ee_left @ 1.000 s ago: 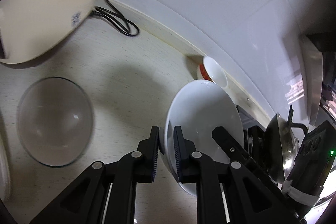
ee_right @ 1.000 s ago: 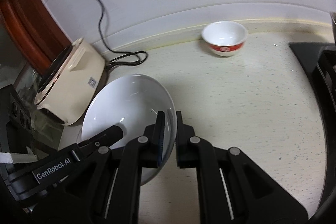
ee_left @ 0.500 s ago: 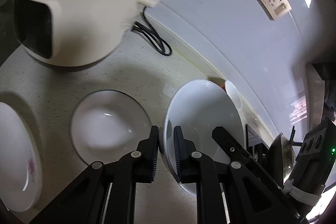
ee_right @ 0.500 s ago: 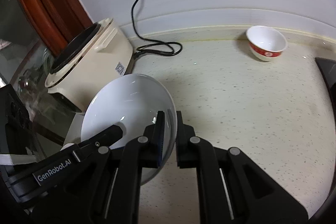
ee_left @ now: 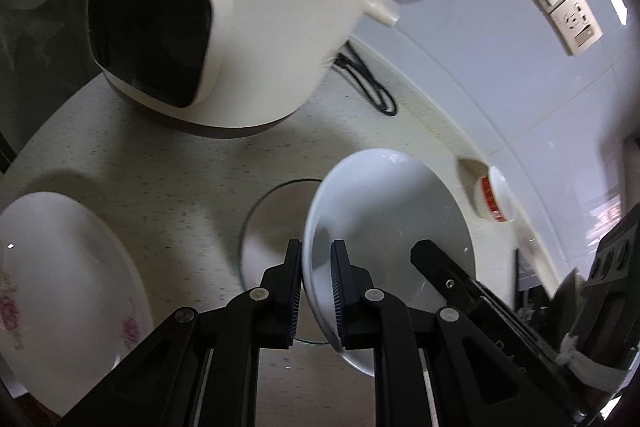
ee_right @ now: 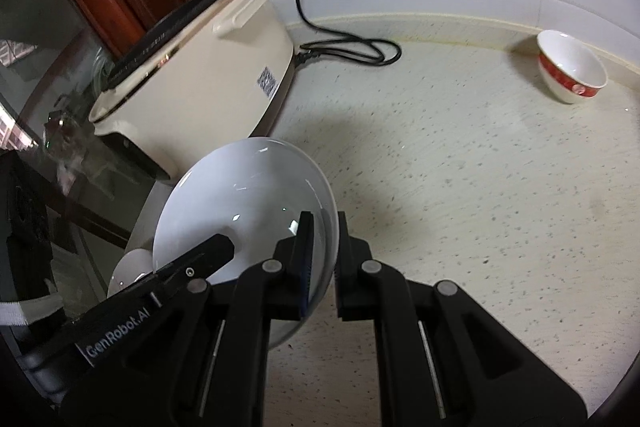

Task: Organize plates and bowls
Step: 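Carry the white bowl with both tools over the plate stack, then lower the white bowl into the stacked bowl and open both tools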

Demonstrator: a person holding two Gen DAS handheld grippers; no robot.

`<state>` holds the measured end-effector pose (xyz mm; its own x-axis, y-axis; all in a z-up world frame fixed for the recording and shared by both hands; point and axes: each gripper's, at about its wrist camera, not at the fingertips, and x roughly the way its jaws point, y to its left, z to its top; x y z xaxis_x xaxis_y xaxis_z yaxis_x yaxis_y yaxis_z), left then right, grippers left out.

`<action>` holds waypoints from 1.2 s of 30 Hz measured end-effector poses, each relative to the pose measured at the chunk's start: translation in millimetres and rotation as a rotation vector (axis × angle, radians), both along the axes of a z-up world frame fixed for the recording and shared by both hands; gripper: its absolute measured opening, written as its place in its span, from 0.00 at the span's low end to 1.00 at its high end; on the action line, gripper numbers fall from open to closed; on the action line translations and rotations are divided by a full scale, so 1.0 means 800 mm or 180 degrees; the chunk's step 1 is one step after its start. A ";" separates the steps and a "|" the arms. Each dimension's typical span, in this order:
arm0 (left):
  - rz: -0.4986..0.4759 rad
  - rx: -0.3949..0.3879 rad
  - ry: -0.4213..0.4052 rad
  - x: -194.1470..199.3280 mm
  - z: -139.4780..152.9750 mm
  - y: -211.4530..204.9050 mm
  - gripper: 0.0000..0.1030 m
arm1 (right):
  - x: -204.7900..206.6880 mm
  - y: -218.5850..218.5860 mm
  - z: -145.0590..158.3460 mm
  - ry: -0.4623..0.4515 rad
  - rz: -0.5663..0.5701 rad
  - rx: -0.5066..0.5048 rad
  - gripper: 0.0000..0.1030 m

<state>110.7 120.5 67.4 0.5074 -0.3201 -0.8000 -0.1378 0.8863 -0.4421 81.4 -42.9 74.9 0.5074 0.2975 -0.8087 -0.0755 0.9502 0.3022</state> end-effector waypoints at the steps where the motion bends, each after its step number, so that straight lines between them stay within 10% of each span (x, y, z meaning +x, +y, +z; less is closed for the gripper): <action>1: 0.0002 0.0053 0.0014 0.000 -0.002 0.001 0.13 | 0.000 0.001 -0.002 0.0017 0.0007 -0.0001 0.11; 25: -0.0036 0.0486 0.0005 0.006 -0.013 0.003 0.17 | 0.007 0.015 -0.018 0.0149 0.0083 -0.0051 0.13; 36: 0.0019 0.0022 0.0082 0.008 -0.012 0.027 0.23 | 0.014 0.009 -0.028 0.0342 0.0023 0.0199 0.13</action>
